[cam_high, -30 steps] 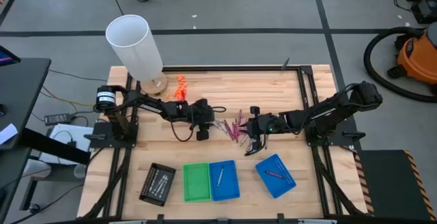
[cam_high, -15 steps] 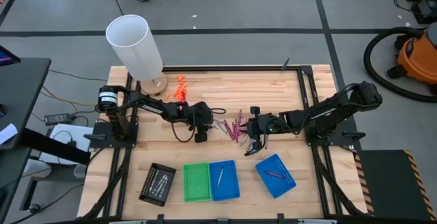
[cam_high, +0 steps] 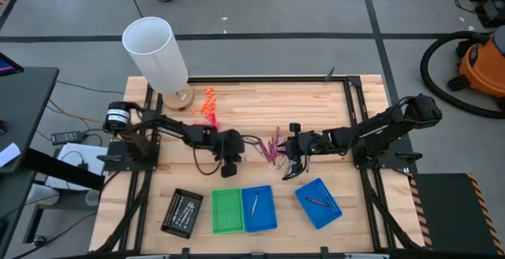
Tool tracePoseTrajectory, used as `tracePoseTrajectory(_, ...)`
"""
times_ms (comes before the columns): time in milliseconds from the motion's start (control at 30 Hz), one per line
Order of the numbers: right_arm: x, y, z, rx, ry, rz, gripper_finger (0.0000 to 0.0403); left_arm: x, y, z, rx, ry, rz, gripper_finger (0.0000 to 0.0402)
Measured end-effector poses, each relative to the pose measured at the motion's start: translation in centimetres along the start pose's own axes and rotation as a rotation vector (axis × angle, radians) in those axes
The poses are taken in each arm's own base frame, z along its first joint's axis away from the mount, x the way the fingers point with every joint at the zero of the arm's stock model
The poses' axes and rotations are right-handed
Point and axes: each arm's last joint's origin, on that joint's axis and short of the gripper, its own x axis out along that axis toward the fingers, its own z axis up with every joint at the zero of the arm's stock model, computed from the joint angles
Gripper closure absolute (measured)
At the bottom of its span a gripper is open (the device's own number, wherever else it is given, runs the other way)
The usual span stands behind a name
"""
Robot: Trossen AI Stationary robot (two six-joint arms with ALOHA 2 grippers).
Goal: Sort crayons
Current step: Put the white crayon into the black bin
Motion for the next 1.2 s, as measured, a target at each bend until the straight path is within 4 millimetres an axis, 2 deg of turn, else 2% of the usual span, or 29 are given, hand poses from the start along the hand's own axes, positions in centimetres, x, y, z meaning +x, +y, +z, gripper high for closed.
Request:
tracePoseTrajectory(67,0.0,0.0,0.0,0.000,0.000,0.001,0.0321,-1.0,-1.0,0.6,-0.029,-0.034,-0.004,0.0386)
tracePoseTrajectory(267,0.0,0.0,0.0,0.003,0.000,0.005,0.0321,-3.5,-4.3,0.6,-0.151,-0.033,0.038,0.0386)
tracePoseTrajectory(467,0.0,0.1,0.0,0.021,-0.002,0.007,0.0321,-5.7,-8.1,-0.6,-0.326,-0.030,0.054,0.0386)
tracePoseTrajectory(833,0.0,0.1,0.2,0.033,-0.018,0.008,0.0321,-7.6,-14.8,-4.6,-0.600,0.004,0.016,0.0386)
tracePoseTrajectory(1000,0.0,0.1,0.2,0.038,-0.024,0.007,0.0321,-8.6,-16.9,-6.0,-0.651,-0.049,0.014,0.0386)
tracePoseTrajectory(1200,0.0,0.1,0.3,0.051,-0.031,0.011,0.0321,-9.4,-18.7,-7.7,-0.703,-0.030,-0.020,0.0386)
